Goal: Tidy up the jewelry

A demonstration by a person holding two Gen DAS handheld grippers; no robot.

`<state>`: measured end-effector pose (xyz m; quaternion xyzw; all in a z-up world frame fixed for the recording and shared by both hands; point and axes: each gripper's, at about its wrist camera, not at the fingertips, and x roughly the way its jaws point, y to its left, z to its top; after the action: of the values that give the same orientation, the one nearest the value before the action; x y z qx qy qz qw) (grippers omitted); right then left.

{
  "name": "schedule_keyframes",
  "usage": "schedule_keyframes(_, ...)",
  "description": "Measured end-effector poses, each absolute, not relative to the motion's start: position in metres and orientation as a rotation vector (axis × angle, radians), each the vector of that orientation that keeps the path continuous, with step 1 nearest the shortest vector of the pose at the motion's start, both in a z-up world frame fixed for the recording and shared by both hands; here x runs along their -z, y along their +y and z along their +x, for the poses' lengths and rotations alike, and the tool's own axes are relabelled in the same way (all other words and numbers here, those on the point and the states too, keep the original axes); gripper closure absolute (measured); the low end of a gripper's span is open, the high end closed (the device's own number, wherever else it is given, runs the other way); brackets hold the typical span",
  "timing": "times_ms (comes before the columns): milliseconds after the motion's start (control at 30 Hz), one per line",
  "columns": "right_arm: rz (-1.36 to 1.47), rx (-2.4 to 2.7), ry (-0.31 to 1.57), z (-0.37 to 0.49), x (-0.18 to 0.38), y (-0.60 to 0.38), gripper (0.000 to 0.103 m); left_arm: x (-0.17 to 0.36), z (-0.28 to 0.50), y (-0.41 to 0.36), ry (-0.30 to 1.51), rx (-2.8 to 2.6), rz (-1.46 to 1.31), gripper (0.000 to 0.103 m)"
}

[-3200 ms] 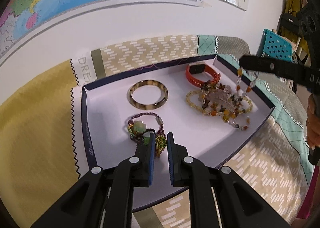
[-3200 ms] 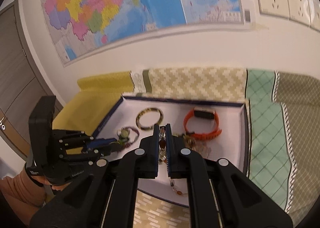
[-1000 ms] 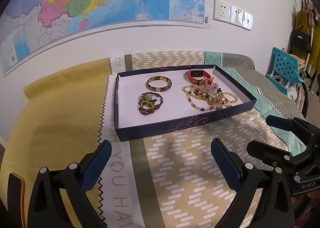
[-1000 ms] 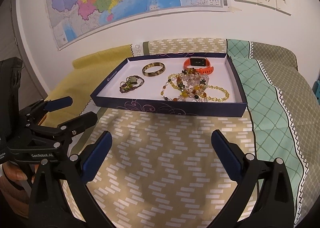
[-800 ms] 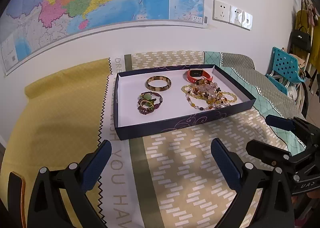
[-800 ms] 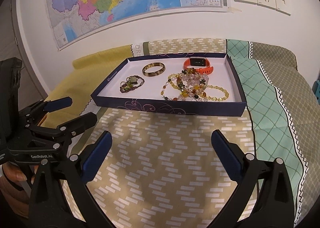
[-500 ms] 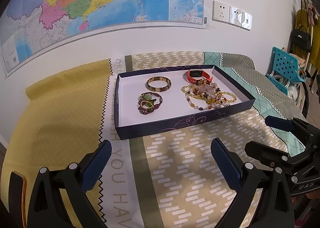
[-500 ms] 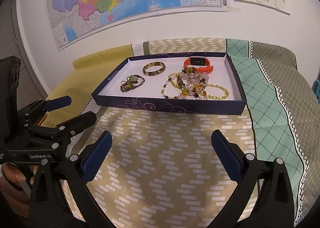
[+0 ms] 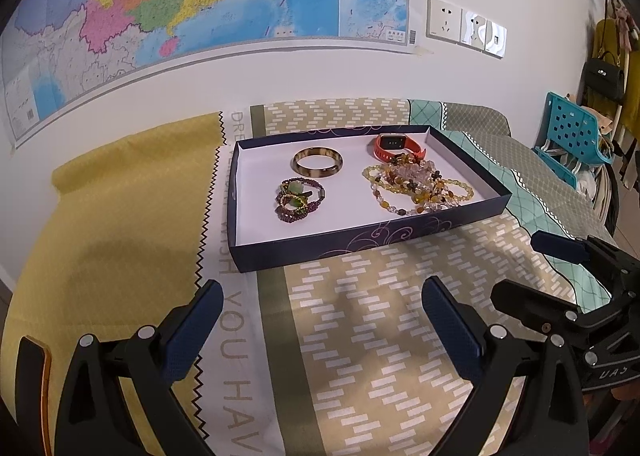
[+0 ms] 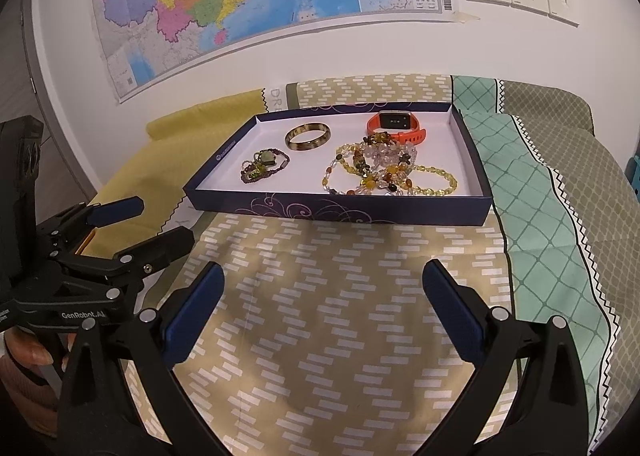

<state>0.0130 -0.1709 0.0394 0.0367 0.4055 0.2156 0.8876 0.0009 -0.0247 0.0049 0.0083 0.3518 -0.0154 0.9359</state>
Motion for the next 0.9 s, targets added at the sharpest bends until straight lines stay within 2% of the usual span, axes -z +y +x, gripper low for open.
schedule_keyframes(900,0.073,-0.455,0.83,0.004,-0.043,-0.169,0.005,-0.005,-0.011,-0.028,0.708,0.061,0.007,0.007)
